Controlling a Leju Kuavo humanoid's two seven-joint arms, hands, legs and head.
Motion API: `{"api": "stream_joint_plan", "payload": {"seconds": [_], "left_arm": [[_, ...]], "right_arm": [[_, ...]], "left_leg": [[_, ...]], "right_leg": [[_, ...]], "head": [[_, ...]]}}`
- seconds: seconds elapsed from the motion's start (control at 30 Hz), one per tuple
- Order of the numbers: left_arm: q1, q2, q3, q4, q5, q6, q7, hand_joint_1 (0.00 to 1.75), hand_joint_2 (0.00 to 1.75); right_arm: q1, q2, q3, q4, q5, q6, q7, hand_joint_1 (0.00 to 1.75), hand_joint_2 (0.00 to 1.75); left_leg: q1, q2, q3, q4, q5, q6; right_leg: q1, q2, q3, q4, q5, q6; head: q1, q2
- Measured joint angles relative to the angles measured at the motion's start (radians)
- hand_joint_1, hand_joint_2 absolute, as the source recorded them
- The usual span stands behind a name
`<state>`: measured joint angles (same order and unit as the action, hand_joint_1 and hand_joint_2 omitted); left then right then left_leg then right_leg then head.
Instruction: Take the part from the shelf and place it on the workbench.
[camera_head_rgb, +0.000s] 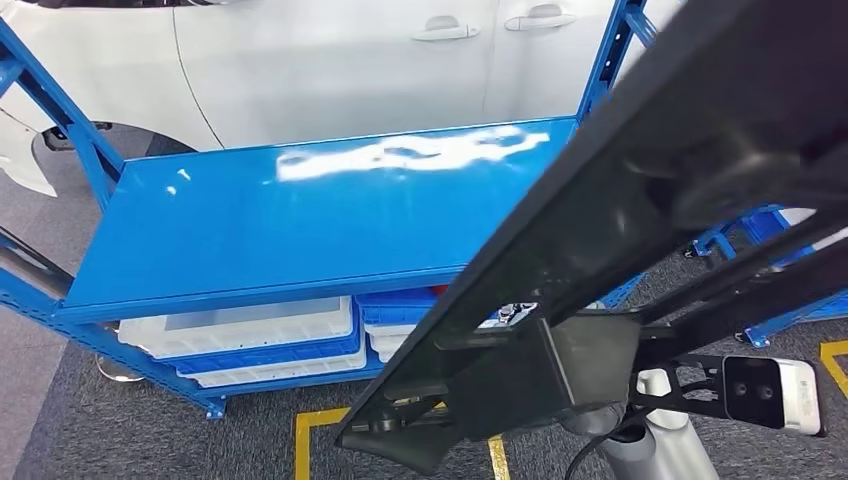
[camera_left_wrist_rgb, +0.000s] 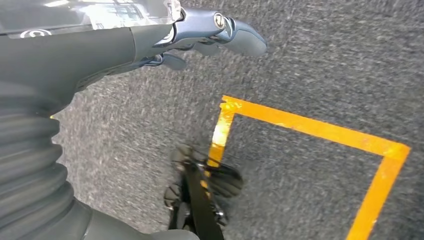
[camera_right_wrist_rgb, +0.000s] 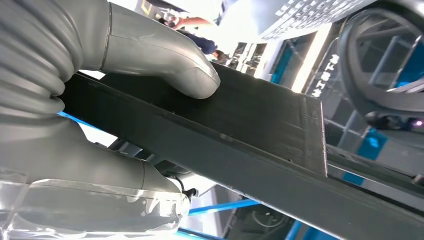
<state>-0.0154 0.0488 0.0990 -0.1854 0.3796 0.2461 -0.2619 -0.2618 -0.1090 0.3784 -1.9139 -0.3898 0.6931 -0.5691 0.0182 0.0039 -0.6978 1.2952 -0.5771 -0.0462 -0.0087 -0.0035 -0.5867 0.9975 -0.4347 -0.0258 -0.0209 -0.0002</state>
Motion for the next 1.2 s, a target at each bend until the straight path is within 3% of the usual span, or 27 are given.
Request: {"api": "stream_joint_plan", "payload": {"seconds": [0.03, 0.1, 0.17, 0.2, 0.27, 0.3, 0.37, 0.43, 0.47, 0.5, 0.53, 0.6, 0.67, 0.7, 0.77, 0.8, 0.87, 0.93, 0.97, 1.0, 1.03, 1.07, 1.13, 1.2], "left_arm": [[0.0, 0.0, 0.0, 0.0, 0.0, -0.002, 0.0, 0.0, 1.75], [-0.003, 0.003, 0.001, 0.0, 0.0, -0.002, 0.0, 0.0, 1.75], [-0.005, 0.006, 0.001, 0.0, -0.001, -0.003, 0.0, 0.0, 1.75], [-0.006, 0.008, 0.001, 0.0, -0.002, -0.003, 0.001, 0.0, 1.75], [-0.006, 0.01, 0.001, 0.0, -0.006, -0.002, 0.002, 0.0, 1.75], [-0.007, 0.011, 0.001, 0.0, -0.008, -0.002, 0.002, 0.0, 1.75], [-0.007, 0.013, 0.001, 0.0, -0.011, -0.003, 0.001, 0.0, 1.75], [-0.007, 0.014, 0.001, 0.0, -0.012, -0.006, -0.003, 0.0, 1.75], [-0.007, 0.014, 0.001, 0.0, -0.012, -0.009, -0.005, 0.0, 1.75], [-0.006, 0.015, 0.001, 0.0, -0.012, -0.012, -0.006, 0.0, 1.75], [-0.006, 0.015, 0.001, 0.0, -0.012, -0.016, -0.008, 0.0, 1.75], [-0.006, 0.015, 0.001, 0.0, -0.014, -0.023, -0.013, 0.0, 1.75], [-0.005, 0.015, 0.001, 0.0, -0.017, -0.027, -0.019, 0.0, 1.75], [-0.005, 0.015, 0.001, 0.0, -0.018, -0.029, -0.021, 0.0, 1.75], [-0.001, 0.014, 0.001, 0.0, -0.019, -0.028, -0.023, 0.0, 1.75], [0.0, 0.014, 0.001, 0.0, -0.019, -0.026, -0.024, 0.0, 1.75], [0.004, 0.012, 0.001, 0.0, -0.018, -0.024, -0.027, 0.0, 1.75], [0.006, 0.011, 0.001, 0.0, -0.018, -0.025, -0.03, 0.0, 1.75], [0.006, 0.011, 0.001, 0.0, -0.019, -0.027, -0.031, 0.0, 1.75], [0.007, 0.01, 0.001, 0.0, -0.021, -0.029, -0.032, 0.0, 1.75], [0.007, 0.01, 0.001, 0.0, -0.023, -0.032, -0.033, 0.0, 1.75], [0.007, 0.009, 0.001, 0.0, -0.025, -0.034, -0.034, 0.0, 1.75], [0.005, 0.009, 0.001, 0.0, -0.03, -0.036, -0.034, 0.0, 1.75], [0.003, 0.009, 0.0, 0.0, -0.035, -0.036, -0.034, 0.0, 1.75]], "right_arm": [[-0.001, 0.001, 0.0, 0.0, 0.001, -0.003, 0.006, 1.75, 1.75], [-0.007, 0.001, 0.0, -0.001, -0.001, -0.01, 0.012, 1.75, 1.75], [-0.014, 0.001, 0.0, -0.003, -0.006, -0.014, 0.013, 1.75, 1.75], [-0.017, 0.001, 0.001, -0.004, -0.008, -0.016, 0.013, 1.75, 1.75], [-0.022, 0.001, 0.001, -0.005, -0.012, -0.022, 0.013, 1.75, 1.75], [-0.023, 0.001, 0.001, -0.005, -0.012, -0.025, 0.014, 1.75, 1.75], [-0.026, 0.001, 0.001, -0.006, -0.012, -0.031, 0.014, 1.75, 1.75], [-0.027, 0.001, 0.002, -0.007, -0.01, -0.036, 0.014, 1.75, 1.75], [-0.026, 0.001, 0.002, -0.007, -0.01, -0.04, 0.014, 1.75, 1.75], [-0.026, 0.001, 0.003, -0.007, -0.009, -0.043, 0.013, 1.75, 1.75], [-0.026, 0.001, 0.003, -0.007, -0.009, -0.046, 0.013, 1.75, 1.75], [-0.027, 0.001, 0.003, -0.007, -0.009, -0.05, 0.01, 1.75, 1.75], [-0.025, 0.001, 0.003, -0.007, -0.007, -0.049, 0.005, 1.75, 1.75], [-0.024, 0.001, 0.003, -0.007, -0.005, -0.048, 0.0, 1.75, 1.75], [-0.022, 0.0, 0.003, -0.007, 0.003, -0.045, -0.011, 1.75, 1.75], [-0.022, 0.0, 0.003, -0.007, 0.006, -0.043, -0.015, 1.75, 1.75], [-0.022, 0.001, 0.003, -0.006, 0.011, -0.04, -0.02, 1.75, 1.75], [-0.021, 0.001, 0.003, -0.006, 0.015, -0.034, -0.022, 1.75, 1.75], [-0.02, 0.001, 0.003, -0.006, 0.018, -0.031, -0.023, 1.75, 1.75], [-0.018, 0.001, 0.003, -0.006, 0.022, -0.028, -0.023, 1.75, 1.75], [-0.017, 0.001, 0.003, -0.006, 0.025, -0.027, -0.023, 1.75, 1.75], [-0.015, 0.001, 0.003, -0.006, 0.028, -0.026, -0.024, 1.75, 1.75], [-0.013, 0.002, 0.002, -0.009, 0.035, -0.025, -0.028, 1.75, 1.75], [-0.011, 0.003, 0.0, -0.014, 0.044, -0.023, -0.033, 1.75, 1.75]], "left_leg": [[0.0, 0.0, 0.028, -0.018, 0.021, 0.003], [-0.004, 0.0, 0.131, -0.152, 0.061, 0.017], [-0.01, 0.0, 0.215, -0.281, 0.064, 0.03], [-0.014, 0.0, 0.229, -0.31, 0.058, 0.035], [-0.016, 0.001, 0.222, -0.32, 0.071, 0.046], [-0.014, 0.003, 0.218, -0.325, 0.08, 0.053], [-0.01, 0.007, 0.199, -0.332, 0.104, 0.064], [-0.011, 0.008, 0.171, -0.329, 0.125, 0.069], [-0.011, 0.008, 0.156, -0.326, 0.135, 0.068], [-0.011, 0.008, 0.141, -0.323, 0.145, 0.067], [-0.011, 0.008, 0.126, -0.317, 0.152, 0.065], [-0.01, 0.007, 0.101, -0.303, 0.163, 0.059], [-0.012, 0.006, 0.085, -0.291, 0.172, 0.049], [-0.013, 0.006, 0.082, -0.288, 0.177, 0.043], [-0.013, 0.006, 0.078, -0.289, 0.188, 0.031], [-0.012, 0.005, 0.072, -0.284, 0.183, 0.025], [-0.009, 0.004, 0.047, -0.226, 0.12, 0.014], [-0.007, 0.004, 0.007, -0.098, 0.023, 0.005], [-0.007, 0.004, -0.007, -0.037, -0.004, 0.002], [-0.007, 0.004, -0.007, 0.001, -0.011, 0.002], [-0.007, 0.004, 0.011, 0.0, 0.003, 0.003], [-0.007, 0.004, 0.048, -0.038, 0.029, 0.006], [-0.009, 0.002, 0.159, -0.19, 0.063, 0.016], [-0.014, 0.0, 0.226, -0.3, 0.062, 0.028]], "right_leg": [[0.003, 0.0, -0.011, 0.001, 0.009, 0.0], [0.008, 0.0, -0.03, 0.003, 0.025, 0.003], [0.011, -0.001, -0.039, 0.004, 0.04, 0.011], [0.01, -0.002, -0.04, 0.003, 0.048, 0.017], [0.007, -0.003, -0.042, 0.0, 0.059, 0.03], [0.006, -0.002, -0.047, 0.007, 0.051, 0.036], [0.003, 0.001, -0.072, 0.074, -0.021, 0.046], [0.0, 0.002, -0.113, 0.21, -0.119, 0.054], [-0.001, 0.002, -0.125, 0.268, -0.142, 0.057], [-0.003, 0.002, -0.122, 0.298, -0.142, 0.059], [-0.005, 0.002, -0.099, 0.286, -0.122, 0.06], [-0.007, 0.002, -0.002, 0.159, -0.08, 0.058], [-0.003, 0.002, 0.076, 0.037, -0.075, 0.047], [0.0, 0.002, 0.089, 0.012, -0.081, 0.04], [0.002, 0.002, 0.082, 0.006, -0.071, 0.024], [0.0, 0.001, 0.076, 0.004, -0.063, 0.016], [-0.003, -0.001, 0.056, 0.0, -0.042, 0.002], [-0.001, -0.002, 0.03, 0.001, -0.021, -0.004], [0.0, -0.002, 0.017, 0.001, -0.012, -0.004], [0.002, -0.002, 0.004, 0.002, -0.002, -0.003], [0.003, -0.002, -0.008, 0.003, 0.007, -0.002], [0.004, -0.002, -0.019, 0.004, 0.016, -0.001], [0.007, -0.001, -0.035, 0.006, 0.031, 0.004], [0.008, -0.001, -0.042, 0.005, 0.046, 0.015]], "head": [[0.0, 0.0], [0.0, 0.0], [0.001, 0.0], [-0.001, 0.0], [-0.005, 0.0], [-0.007, 0.0], [-0.006, 0.0], [-0.004, 0.0], [-0.004, 0.0], [-0.004, 0.0], [-0.004, 0.0], [-0.004, 0.0], [-0.005, 0.0], [-0.004, 0.0], [-0.002, 0.0], [-0.001, 0.0], [-0.002, 0.0], [-0.002, 0.0], [-0.002, 0.0], [-0.002, 0.0], [-0.002, 0.0], [-0.002, 0.0], [-0.002, 0.0], [-0.002, 0.0]]}}
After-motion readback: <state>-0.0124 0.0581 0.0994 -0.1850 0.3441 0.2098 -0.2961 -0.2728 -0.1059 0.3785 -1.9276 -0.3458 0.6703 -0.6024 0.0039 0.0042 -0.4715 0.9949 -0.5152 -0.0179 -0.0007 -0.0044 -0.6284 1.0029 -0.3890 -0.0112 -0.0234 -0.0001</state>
